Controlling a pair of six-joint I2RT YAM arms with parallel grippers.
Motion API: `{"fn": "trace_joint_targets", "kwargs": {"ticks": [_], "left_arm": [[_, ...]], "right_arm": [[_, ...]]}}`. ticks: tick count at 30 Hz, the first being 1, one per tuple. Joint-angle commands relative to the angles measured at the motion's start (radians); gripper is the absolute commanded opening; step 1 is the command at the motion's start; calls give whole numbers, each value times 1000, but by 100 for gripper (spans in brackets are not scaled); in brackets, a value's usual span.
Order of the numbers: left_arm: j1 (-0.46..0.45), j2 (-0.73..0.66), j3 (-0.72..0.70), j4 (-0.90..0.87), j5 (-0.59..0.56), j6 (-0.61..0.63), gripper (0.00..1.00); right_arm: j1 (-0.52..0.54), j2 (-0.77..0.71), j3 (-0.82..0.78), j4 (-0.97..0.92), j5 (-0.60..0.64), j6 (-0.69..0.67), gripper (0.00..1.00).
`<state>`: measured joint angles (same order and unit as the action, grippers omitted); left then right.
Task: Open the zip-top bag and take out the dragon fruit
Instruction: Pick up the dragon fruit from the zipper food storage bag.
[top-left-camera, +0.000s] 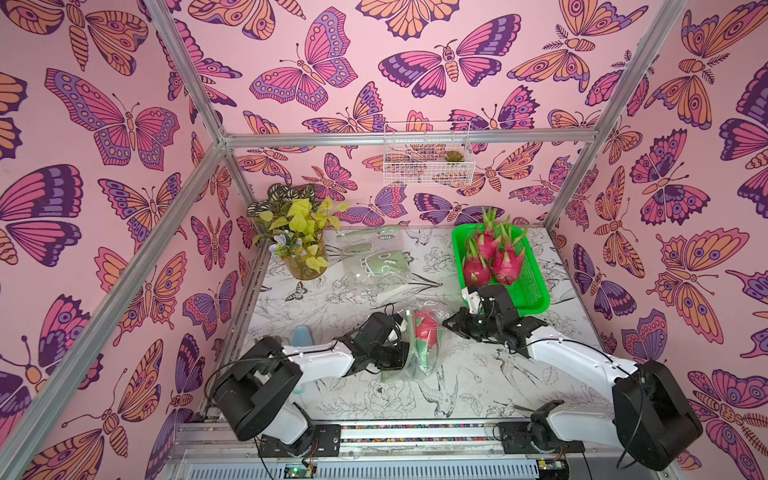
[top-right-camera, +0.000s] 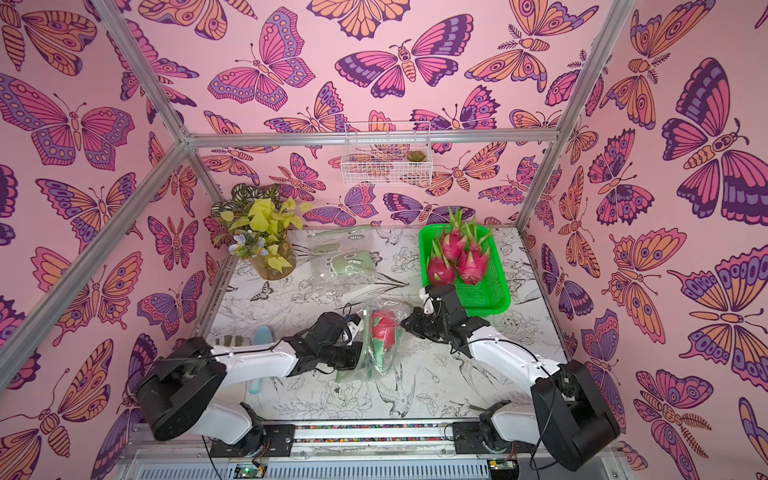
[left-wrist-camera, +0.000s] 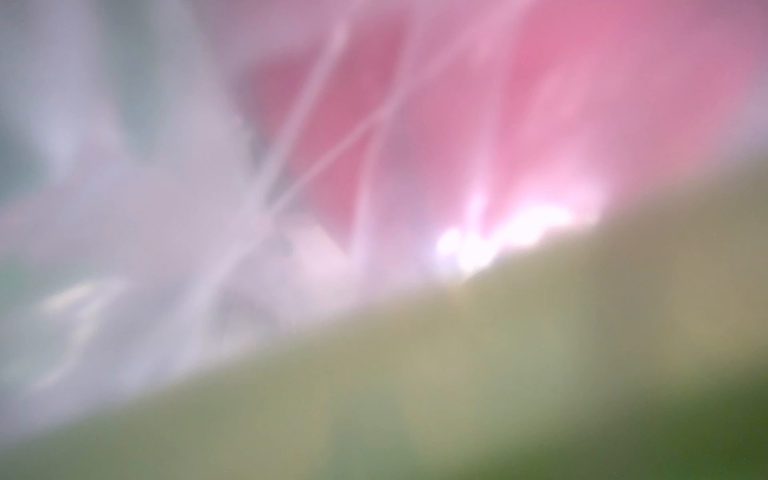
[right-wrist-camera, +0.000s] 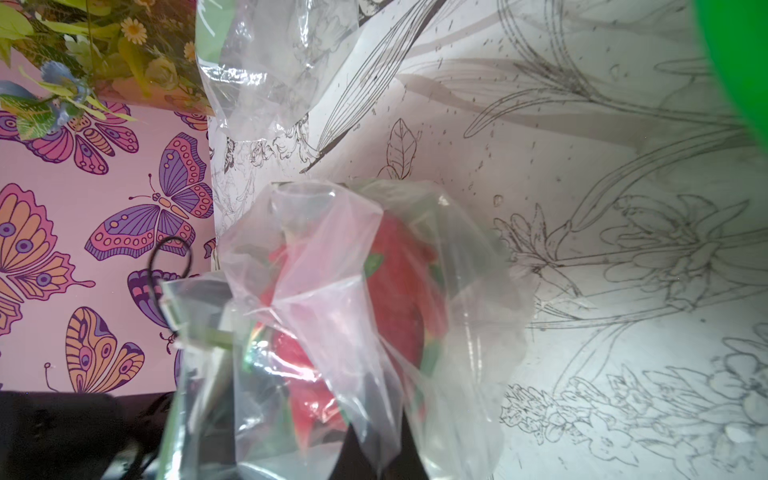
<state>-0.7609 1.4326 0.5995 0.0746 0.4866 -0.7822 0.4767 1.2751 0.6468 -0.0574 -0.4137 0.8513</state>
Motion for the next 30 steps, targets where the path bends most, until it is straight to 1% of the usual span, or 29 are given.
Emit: {"fn": "trace_joint_targets", "kwargs": {"ticks": [1,3,4,6,8,10,13,19,22,26,30], "left_arm": [[37,-120,114,-300,-51,97,0],[54,-188,174,-444,-66,122,0],[66,-211,207,-517,-54,138,0],[91,-232,282,-653,-27,172,0],[111,-252,360,-783,-30,202,0],[133,-269,422,-870,-23,220,0],[170,-293,499,-967,20,241,0],[242,-343,670,-1069,33,267,0],[260,-339,748,-1087,44,268,0],[279,-333,825,-1105,28,269,0],[293,-326,887,-1101,61,250,0]], "right_arm": [[-36,-20,28,-81,29,-39,0],[-52,-23,27,-84,32,-44,0],[-61,-23,27,-84,33,-46,0],[-71,-22,29,-82,32,-50,0],[-74,-19,30,-82,42,-61,0],[-77,-13,32,-84,47,-68,0],[-84,0,27,-70,53,-75,0],[-84,29,13,-39,67,-86,0],[-84,37,-2,-3,59,-83,0],[-84,47,-10,17,55,-89,0],[-84,57,-11,21,67,-93,0]]}}
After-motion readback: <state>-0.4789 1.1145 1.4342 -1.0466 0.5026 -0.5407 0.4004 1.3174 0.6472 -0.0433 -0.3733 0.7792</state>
